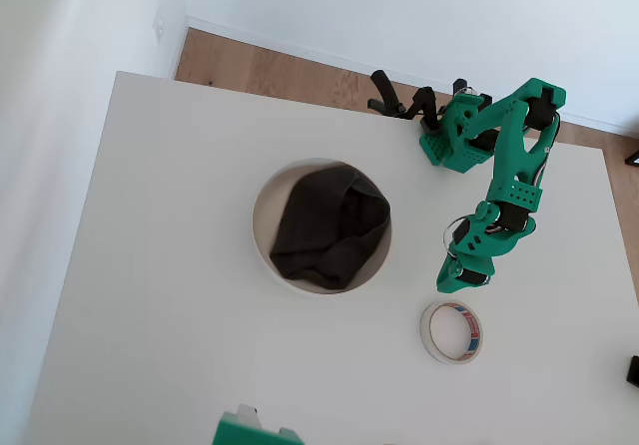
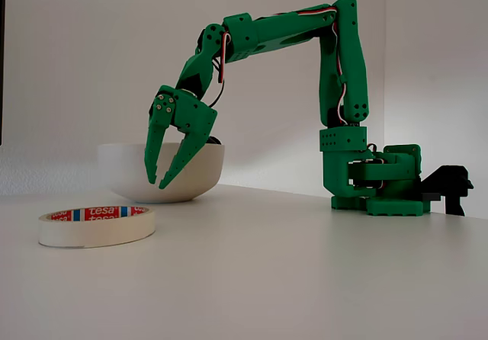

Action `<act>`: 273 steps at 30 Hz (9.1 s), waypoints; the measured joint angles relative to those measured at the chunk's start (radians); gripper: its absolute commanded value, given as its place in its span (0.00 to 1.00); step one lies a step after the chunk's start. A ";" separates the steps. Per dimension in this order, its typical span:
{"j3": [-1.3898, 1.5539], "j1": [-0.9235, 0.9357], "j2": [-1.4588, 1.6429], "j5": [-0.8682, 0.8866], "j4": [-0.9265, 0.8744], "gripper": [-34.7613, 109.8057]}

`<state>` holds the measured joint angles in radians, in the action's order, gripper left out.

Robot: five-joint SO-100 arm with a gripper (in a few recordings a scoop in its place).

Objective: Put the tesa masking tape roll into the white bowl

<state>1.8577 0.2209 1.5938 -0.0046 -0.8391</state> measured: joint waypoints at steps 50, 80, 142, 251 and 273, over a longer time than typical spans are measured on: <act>-0.187 -0.106 -0.239 0.089 -0.109 0.34; -0.195 -0.146 -0.276 0.089 -0.120 0.18; -0.310 0.807 -0.183 -0.025 0.095 0.18; 1.034 -0.152 1.789 0.011 -0.555 0.18; 1.034 -0.127 1.789 0.018 -0.555 0.18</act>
<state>2.8916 0.0936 3.3824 0.0138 -1.3944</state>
